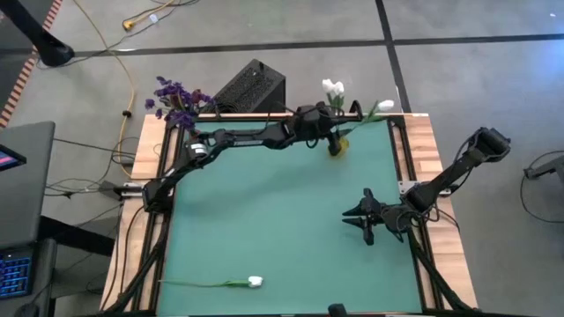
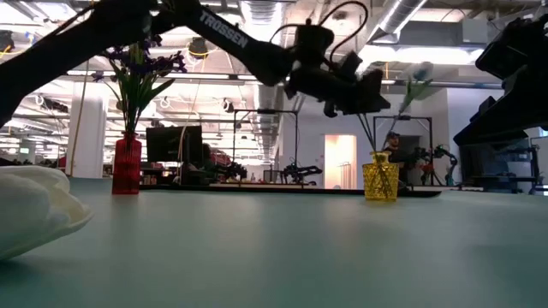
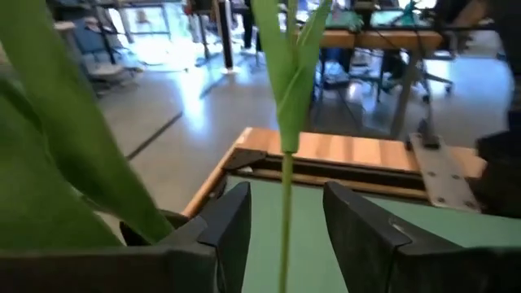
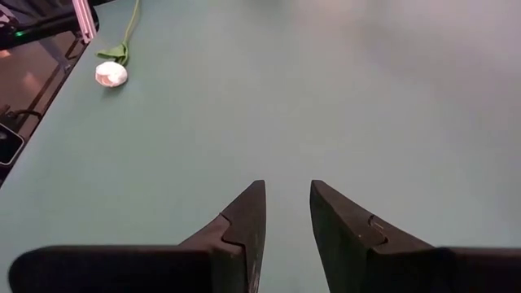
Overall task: Sort flowers into vase by color
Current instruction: Put the white tulip into the yellow vase
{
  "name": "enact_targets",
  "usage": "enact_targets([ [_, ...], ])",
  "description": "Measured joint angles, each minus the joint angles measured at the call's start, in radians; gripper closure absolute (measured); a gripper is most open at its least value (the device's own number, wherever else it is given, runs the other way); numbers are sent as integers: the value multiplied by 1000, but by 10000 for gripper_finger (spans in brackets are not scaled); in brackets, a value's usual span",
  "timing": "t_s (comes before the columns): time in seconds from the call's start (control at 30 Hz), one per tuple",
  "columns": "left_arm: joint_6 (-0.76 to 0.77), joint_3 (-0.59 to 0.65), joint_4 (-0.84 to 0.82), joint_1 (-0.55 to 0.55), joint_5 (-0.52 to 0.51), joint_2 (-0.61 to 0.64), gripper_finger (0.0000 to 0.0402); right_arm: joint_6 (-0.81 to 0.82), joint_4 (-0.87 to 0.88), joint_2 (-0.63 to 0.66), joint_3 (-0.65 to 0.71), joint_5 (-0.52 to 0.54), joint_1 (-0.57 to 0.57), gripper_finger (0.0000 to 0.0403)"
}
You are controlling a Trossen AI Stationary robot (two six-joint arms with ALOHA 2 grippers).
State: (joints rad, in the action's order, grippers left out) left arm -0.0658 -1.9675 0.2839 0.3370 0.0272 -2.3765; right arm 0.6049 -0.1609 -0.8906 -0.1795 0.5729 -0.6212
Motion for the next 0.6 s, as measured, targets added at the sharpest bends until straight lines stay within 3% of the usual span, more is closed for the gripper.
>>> enact_targets([
  [0.27,2,0,-281,-19,168,106,259,-11,-1,0,0,0,1,278],
  [0.6,-73,0,-962,-115,264,301,260,-57,3,0,0,0,2,278],
])
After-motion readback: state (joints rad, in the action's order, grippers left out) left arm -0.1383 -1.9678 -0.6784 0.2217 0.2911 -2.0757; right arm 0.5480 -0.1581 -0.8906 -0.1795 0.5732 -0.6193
